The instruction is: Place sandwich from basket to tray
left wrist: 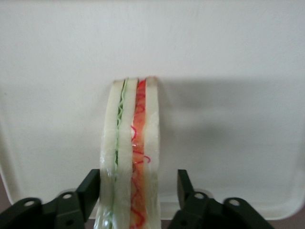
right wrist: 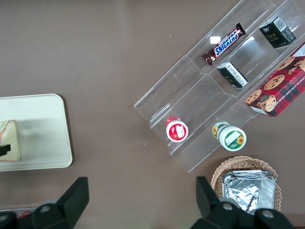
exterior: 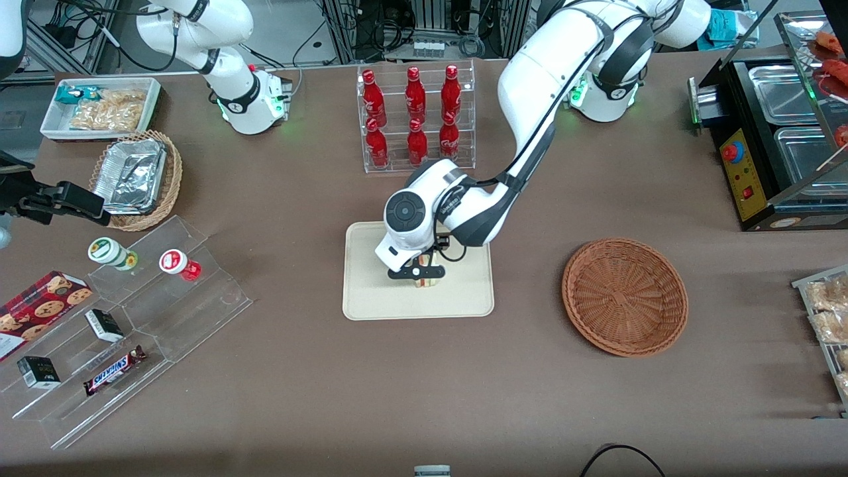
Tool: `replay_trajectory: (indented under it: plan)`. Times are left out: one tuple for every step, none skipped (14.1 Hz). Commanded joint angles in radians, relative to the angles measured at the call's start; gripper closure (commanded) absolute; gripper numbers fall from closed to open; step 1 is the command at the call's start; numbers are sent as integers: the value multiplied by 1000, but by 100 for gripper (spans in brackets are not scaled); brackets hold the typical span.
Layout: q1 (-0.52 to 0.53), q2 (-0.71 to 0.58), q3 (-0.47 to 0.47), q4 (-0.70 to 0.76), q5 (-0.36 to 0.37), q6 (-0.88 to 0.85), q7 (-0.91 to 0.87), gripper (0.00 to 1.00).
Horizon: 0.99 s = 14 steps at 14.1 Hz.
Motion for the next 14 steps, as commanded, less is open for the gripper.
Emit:
replay_trajectory:
  plan:
    - [45,-134,10,-28,-4,-77,14,0]
    - [71,-172,17,-31,-4,-128,22,0]
    - [102,-208,17,-41,-4,-166,42,0]
    - [140,-258,17,-71,-4,-201,68,0]
    - [168,-318,17,-124,-4,-211,100,0]
    - [206,-391,17,-195,-4,-214,147,0]
    - [244,-471,17,-268,-4,-228,192,0]
    - [271,-534,18,-325,-4,-241,209,0]
    - [295,-606,21,-387,1,-258,212,0]
    - [324,-665,21,-431,14,-269,214,0]
    - [353,-714,21,-461,48,-287,214,0]
    - [369,-751,21,-473,77,-335,221,0]
    - [392,-772,21,-473,96,-385,261,0]
    - [435,-794,21,-470,97,-422,330,0]
